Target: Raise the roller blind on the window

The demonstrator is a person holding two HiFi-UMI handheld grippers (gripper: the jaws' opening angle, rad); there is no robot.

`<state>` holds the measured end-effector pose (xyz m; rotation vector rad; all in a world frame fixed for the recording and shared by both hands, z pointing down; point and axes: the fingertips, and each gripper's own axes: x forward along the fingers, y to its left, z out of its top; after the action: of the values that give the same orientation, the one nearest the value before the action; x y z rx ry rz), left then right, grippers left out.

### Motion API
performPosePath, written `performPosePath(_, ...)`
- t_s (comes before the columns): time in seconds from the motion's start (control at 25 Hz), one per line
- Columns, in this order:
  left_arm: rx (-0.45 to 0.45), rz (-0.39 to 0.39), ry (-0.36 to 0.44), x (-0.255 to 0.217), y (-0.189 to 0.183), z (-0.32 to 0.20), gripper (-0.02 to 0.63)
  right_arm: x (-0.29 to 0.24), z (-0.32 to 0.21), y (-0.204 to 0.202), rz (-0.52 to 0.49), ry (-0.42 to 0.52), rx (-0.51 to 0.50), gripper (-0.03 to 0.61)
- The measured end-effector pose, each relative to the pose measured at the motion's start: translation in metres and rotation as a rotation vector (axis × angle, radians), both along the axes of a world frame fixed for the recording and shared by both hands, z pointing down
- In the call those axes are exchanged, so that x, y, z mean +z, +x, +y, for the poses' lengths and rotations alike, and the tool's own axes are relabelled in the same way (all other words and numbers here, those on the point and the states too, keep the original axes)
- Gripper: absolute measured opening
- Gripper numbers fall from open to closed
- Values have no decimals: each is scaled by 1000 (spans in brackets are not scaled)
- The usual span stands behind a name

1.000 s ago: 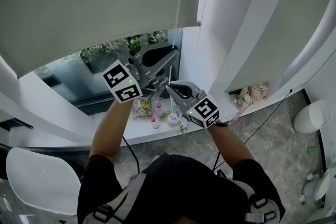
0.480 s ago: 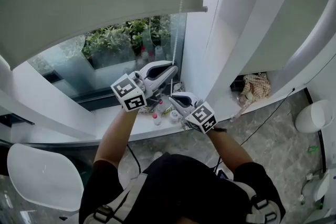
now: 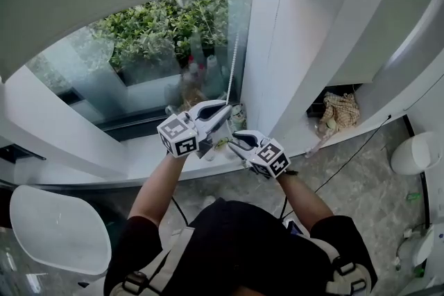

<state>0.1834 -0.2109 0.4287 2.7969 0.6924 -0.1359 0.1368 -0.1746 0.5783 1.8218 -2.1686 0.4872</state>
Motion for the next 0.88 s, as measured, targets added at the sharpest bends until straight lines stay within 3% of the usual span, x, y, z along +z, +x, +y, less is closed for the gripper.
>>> performPosePath(0.2,-30,12,-42,1,-4,-16,15,-109,5,32,20,277,77,121)
performPosePath(0.44,-23,20,-23,1,-5,-16,15,-246,-18,35,84,577,48,129)
performPosePath(0.72,-28,11,7,0,-3,-19,15,-320,-57,46,143,661,37,130)
performPosePath(0.88,-33,15,9,0,-7,-20,15,-340,-64,46,114,693,28,103)
